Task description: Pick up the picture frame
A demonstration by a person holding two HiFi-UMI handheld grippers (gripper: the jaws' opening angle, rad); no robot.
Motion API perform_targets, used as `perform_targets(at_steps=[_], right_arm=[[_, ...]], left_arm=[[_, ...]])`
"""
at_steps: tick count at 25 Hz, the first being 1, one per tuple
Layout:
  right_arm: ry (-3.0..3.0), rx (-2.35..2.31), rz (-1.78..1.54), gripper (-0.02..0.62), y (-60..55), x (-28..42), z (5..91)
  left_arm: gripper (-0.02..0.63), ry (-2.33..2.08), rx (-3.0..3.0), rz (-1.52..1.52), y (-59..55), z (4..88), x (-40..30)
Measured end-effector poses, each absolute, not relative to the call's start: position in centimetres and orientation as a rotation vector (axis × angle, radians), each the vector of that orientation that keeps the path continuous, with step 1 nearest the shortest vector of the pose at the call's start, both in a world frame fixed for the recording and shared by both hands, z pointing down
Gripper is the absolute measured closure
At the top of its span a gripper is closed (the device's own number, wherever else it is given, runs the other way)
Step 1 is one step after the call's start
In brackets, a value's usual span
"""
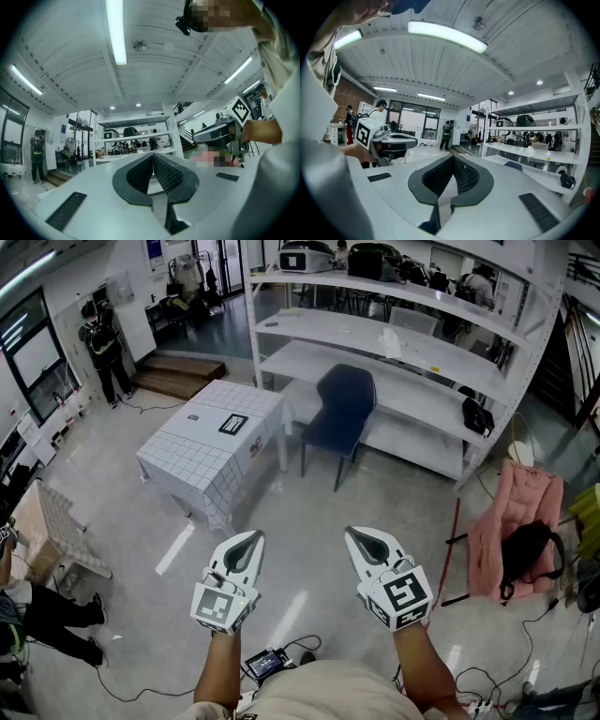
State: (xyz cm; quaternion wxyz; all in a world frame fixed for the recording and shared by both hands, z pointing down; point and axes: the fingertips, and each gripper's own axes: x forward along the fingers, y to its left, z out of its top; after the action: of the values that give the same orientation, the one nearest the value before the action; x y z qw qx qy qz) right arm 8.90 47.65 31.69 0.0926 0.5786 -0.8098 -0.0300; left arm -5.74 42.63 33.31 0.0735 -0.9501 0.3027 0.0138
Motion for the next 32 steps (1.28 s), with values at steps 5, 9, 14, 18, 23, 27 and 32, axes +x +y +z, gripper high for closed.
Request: perform_targets(at_steps=[5, 9, 14, 18, 23, 27, 32], right_arm=[[-2.408, 1.719, -0.084, 0.571, 46.6, 8.3, 31.8], [-2.408, 1.719, -0.086, 0.571, 45.5, 7.6, 31.9], [-2.414, 1.719, -0.09, 0.571, 44.1, 6.9, 31.9], [-2.435, 1.72, -0.085, 0.569, 43.2, 6.4, 31.9], [-2.446, 1.717, -0.08, 0.569, 41.8, 6.4, 31.9], [-2.455, 1.715, -0.074, 0.569, 40.5, 7.1, 31.9], [-2.475, 1.695, -0.041, 0.569, 38.0, 8.7, 32.6]], left_arm=[[0.591, 0.917, -2.865, 0.037, 41.5, 33.4, -6.4], [0.591, 0.908, -2.873, 0.058, 40.6, 33.7, -6.9], [0.591, 0.919, -2.871, 0.055, 39.3, 33.8, -7.8], [0.591, 0.92, -2.879, 0.061, 38.3, 34.3, -8.3], [0.591, 0.936, -2.894, 0.052, 37.0, 34.8, -8.4], [0.591, 0.938, -2.894, 0.05, 36.1, 34.9, -7.9], [0.591, 0.972, -2.905, 0.001, 34.4, 35.5, -6.9]])
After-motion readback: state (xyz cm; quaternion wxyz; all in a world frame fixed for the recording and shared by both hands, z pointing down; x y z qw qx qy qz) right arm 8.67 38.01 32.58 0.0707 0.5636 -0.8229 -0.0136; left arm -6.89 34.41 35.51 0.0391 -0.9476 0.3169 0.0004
